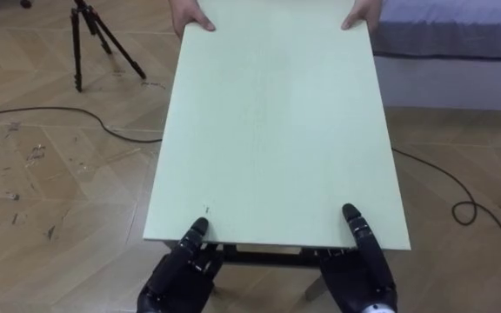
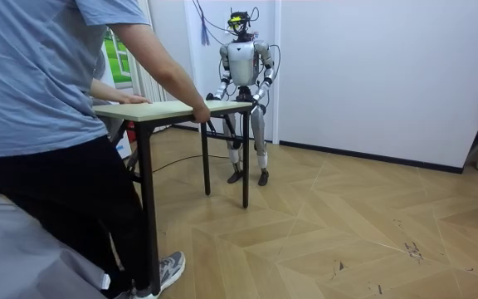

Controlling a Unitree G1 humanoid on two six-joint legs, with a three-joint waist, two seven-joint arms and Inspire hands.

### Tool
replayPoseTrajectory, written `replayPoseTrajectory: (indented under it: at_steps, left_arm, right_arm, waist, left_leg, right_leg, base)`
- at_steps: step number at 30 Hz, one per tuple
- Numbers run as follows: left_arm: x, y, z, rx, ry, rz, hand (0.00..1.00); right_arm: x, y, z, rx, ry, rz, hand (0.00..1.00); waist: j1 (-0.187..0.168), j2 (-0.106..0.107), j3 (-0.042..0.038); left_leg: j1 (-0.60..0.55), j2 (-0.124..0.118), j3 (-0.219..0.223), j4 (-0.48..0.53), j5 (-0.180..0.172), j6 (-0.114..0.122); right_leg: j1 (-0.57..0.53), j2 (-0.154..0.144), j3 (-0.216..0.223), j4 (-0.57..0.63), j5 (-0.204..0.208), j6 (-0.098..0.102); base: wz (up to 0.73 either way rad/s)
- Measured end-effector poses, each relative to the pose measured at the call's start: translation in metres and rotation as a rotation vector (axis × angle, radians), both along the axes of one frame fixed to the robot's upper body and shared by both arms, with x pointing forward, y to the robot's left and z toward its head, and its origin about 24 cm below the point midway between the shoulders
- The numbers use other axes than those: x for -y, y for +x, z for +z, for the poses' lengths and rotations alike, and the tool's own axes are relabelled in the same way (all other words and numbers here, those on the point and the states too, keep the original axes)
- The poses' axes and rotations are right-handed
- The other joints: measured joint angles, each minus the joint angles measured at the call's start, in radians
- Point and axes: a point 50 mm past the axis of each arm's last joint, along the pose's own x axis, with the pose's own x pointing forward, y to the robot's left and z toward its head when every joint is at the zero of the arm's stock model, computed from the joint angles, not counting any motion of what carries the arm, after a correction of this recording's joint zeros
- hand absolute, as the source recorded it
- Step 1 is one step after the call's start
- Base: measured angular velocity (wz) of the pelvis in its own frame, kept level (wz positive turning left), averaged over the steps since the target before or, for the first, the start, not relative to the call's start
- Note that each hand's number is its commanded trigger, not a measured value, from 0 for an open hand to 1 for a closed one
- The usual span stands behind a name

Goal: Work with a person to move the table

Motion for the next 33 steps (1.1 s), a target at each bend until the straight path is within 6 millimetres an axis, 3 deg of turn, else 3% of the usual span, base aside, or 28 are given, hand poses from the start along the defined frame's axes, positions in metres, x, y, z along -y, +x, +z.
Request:
replayPoseTrajectory:
  at_steps: [5,10,13,15,17,19,20,21,22,23,24,25,26,28,29,31,33]
  left_arm:
    - [0.002,0.003,0.005,0.034,0.01,0.003,1.0]
    - [0.009,-0.002,0.004,0.031,-0.012,0.017,1.0]
    - [0.01,-0.008,0.004,0.038,-0.031,0.02,1.0]
    - [0.01,-0.008,0.004,0.039,-0.037,0.024,1.0]
    - [0.009,-0.008,0.004,0.04,-0.041,0.024,1.0]
    - [0.011,-0.013,0.003,0.026,-0.063,0.035,1.0]
    - [0.012,-0.016,0.002,0.018,-0.07,0.042,1.0]
    - [0.013,-0.023,-0.001,0.005,-0.08,0.048,1.0]
    - [0.013,-0.026,-0.001,0.004,-0.084,0.04,1.0]
    - [0.012,-0.025,0.0,0.01,-0.084,0.036,1.0]
    - [0.009,-0.024,0.002,0.023,-0.072,0.029,1.0]
    - [0.008,-0.023,0.002,0.028,-0.064,0.03,1.0]
    - [0.008,-0.023,0.002,0.028,-0.062,0.029,1.0]
    - [0.009,-0.017,0.005,0.044,-0.069,0.019,1.0]
    - [0.009,-0.016,0.005,0.049,-0.066,0.017,1.0]
    - [0.009,-0.008,0.008,0.066,-0.055,0.008,1.0]
    - [0.008,-0.004,0.007,0.061,-0.042,0.011,1.0]
  right_arm:
    - [-0.001,0.001,0.002,0.016,0.021,-0.018,1.0]
    - [0.001,-0.001,0.001,0.021,0.011,-0.022,1.0]
    - [0.002,-0.006,0.001,0.047,0.018,-0.021,1.0]
    - [0.002,-0.006,0.002,0.056,0.018,-0.016,1.0]
    - [0.001,-0.005,0.002,0.068,0.02,-0.013,1.0]
    - [0.004,-0.006,0.002,0.071,0.003,0.0,1.0]
    - [0.005,-0.006,0.002,0.072,-0.007,0.007,1.0]
    - [0.007,-0.006,0.003,0.077,-0.03,0.019,1.0]
    - [0.009,-0.005,0.003,0.082,-0.045,0.027,1.0]
    - [0.009,-0.004,0.004,0.086,-0.044,0.028,1.0]
    - [0.008,-0.004,0.004,0.089,-0.038,0.029,1.0]
    - [0.007,-0.005,0.004,0.092,-0.035,0.037,1.0]
    - [0.007,-0.005,0.004,0.095,-0.035,0.038,1.0]
    - [0.007,-0.001,0.006,0.117,-0.034,0.036,1.0]
    - [0.008,0.0,0.007,0.122,-0.033,0.034,1.0]
    - [0.009,0.005,0.008,0.13,-0.027,0.022,1.0]
    - [0.007,0.006,0.006,0.124,-0.011,0.016,1.0]
  waist:
    - [-0.003,-0.024,-0.0052]
    - [0.0,-0.037,-0.0014]
    - [0.007,-0.039,0.0001]
    - [0.01,-0.038,0.0002]
    - [0.021,-0.031,0.0006]
    - [0.039,-0.013,-0.0002]
    - [0.043,-0.002,-0.0018]
    - [0.039,0.026,-0.0068]
    - [0.019,0.052,-0.0078]
    - [0.006,0.052,-0.0004]
    - [-0.013,0.037,0.0098]
    - [-0.012,0.033,0.013]
    - [-0.016,0.036,0.0129]
    - [-0.027,0.063,0.0156]
    - [-0.027,0.063,0.0156]
    - [-0.025,0.064,0.0156]
    - [-0.024,0.056,0.017]
  left_leg:
    - [-0.024,0.0,0.0,0.021,-0.001,-0.001]
    - [-0.053,0.007,-0.001,0.088,-0.005,-0.008]
    - [-0.127,0.038,-0.014,0.212,-0.039,-0.032]
    - [-0.189,0.055,-0.047,0.307,-0.048,-0.039]
    - [-0.246,0.079,-0.063,0.4,-0.048,-0.04]
    - [-0.292,0.114,-0.058,0.569,-0.048,-0.041]
    - [-0.293,0.115,-0.058,0.638,-0.047,-0.043]
    - [-0.274,0.116,-0.061,0.744,-0.038,-0.054]
    - [-0.237,0.103,-0.062,0.758,-0.031,-0.057]
    - [-0.219,0.1,-0.063,0.74,-0.046,-0.051]
    - [-0.199,0.082,-0.079,0.667,-0.086,-0.057]
    - [-0.184,0.072,-0.09,0.597,-0.114,-0.053]
    - [-0.176,0.07,-0.091,0.568,-0.13,-0.051]
    - [-0.159,0.072,-0.102,0.473,-0.204,-0.046]
    - [-0.159,0.071,-0.102,0.448,-0.217,-0.042]
    - [-0.176,0.062,-0.077,0.401,-0.244,-0.013]
    - [-0.187,0.046,-0.066,0.39,-0.243,0.009]
  right_leg:
    - [-0.015,-0.003,-0.006,0.001,0.0,0.0]
    - [-0.018,-0.006,-0.014,0.022,-0.005,-0.008]
    - [-0.051,0.007,-0.022,0.059,-0.024,-0.028]
    - [-0.08,0.02,-0.02,0.086,-0.037,-0.044]
    - [-0.104,0.031,-0.023,0.096,-0.047,-0.061]
    - [-0.116,0.034,-0.075,0.119,-0.067,-0.086]
    - [-0.116,0.033,-0.092,0.127,-0.071,-0.09]
    - [-0.112,0.036,-0.139,0.13,-0.066,-0.104]
    - [-0.106,0.043,-0.174,0.135,-0.058,-0.103]
    - [-0.11,0.042,-0.192,0.144,-0.059,-0.106]
    - [-0.134,0.032,-0.205,0.165,-0.06,-0.108]
    - [-0.147,0.031,-0.21,0.156,-0.045,-0.116]
    - [-0.155,0.032,-0.213,0.152,-0.037,-0.119]
    - [-0.199,0.032,-0.242,0.157,-0.012,-0.132]
    - [-0.214,0.029,-0.244,0.165,-0.007,-0.135]
    - [-0.254,0.006,-0.29,0.163,0.024,-0.146]
    - [-0.263,-0.011,-0.298,0.153,0.056,-0.148]
  base:
    - [0.04]
    - [0.03]
    - [0.06]
    - [0.0]
    - [-0.05]
    - [-0.41]
    - [-0.59]
    - [-0.3]
    - [0.04]
    - [0.52]
    - [0.41]
    - [0.23]
    - [0.11]
    - [0.16]
    - [0.03]
    - [0.0]
    - [-0.13]
